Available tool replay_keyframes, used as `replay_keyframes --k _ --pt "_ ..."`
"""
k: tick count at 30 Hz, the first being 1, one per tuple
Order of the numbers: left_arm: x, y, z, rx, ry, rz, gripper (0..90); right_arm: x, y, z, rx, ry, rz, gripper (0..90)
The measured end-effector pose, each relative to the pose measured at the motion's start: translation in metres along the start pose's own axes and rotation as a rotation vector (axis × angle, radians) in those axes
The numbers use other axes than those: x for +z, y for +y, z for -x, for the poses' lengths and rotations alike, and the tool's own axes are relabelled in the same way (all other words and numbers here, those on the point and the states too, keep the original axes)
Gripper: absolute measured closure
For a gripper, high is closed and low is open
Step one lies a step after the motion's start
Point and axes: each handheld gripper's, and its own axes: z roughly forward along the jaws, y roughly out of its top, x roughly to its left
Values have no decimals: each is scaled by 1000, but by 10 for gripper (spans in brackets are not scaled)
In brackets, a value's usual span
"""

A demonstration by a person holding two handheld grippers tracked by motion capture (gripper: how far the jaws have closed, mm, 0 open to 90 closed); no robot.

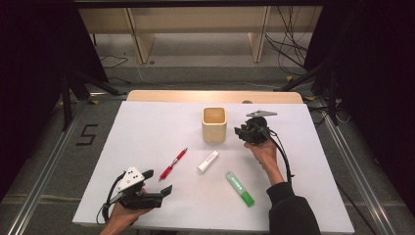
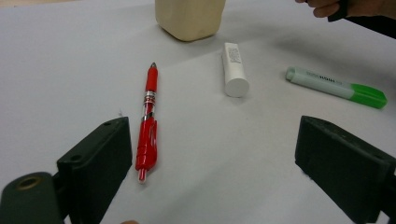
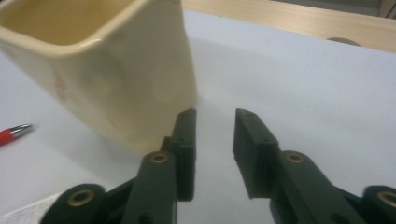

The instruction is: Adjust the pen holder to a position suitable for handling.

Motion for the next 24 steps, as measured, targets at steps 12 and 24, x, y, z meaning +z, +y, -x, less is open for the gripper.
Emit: replay_keyframes --k 12,24 --pt "0 -1 0 2 4 -5 104 -41 -11 -18 -44 86 18 348" --pt "0 0 0 2 5 -5 103 -72 -45 -47 -71 154 -57 264"
